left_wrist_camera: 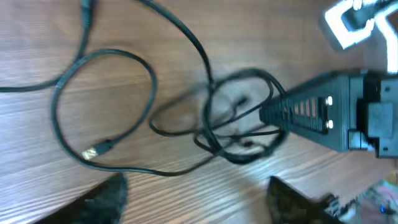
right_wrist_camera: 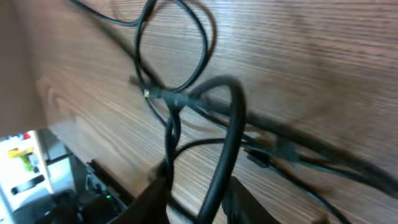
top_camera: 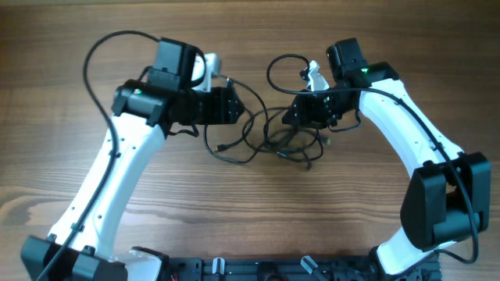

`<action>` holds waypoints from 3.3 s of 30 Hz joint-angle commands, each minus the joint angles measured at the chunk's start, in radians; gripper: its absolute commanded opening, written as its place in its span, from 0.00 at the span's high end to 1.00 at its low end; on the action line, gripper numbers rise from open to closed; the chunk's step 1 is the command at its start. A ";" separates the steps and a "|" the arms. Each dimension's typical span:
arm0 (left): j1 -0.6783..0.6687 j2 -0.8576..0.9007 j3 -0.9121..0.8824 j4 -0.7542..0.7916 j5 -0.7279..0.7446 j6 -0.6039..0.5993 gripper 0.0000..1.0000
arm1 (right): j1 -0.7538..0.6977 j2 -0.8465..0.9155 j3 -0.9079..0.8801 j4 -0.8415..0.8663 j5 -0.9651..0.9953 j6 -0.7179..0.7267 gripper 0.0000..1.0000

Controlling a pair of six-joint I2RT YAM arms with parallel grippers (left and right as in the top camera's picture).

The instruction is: Untangle cables

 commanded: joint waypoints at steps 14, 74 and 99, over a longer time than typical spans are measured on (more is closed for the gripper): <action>-0.191 0.064 0.002 0.150 0.073 -0.122 0.42 | -0.018 -0.009 0.029 0.017 -0.095 -0.074 0.96; -0.262 0.245 -0.010 0.285 0.110 -0.048 0.93 | -0.092 -0.060 0.046 -0.031 0.068 -0.019 0.96; -0.322 0.314 -0.010 0.346 0.111 -0.059 0.80 | -0.092 -0.060 0.046 -0.033 0.064 -0.023 0.96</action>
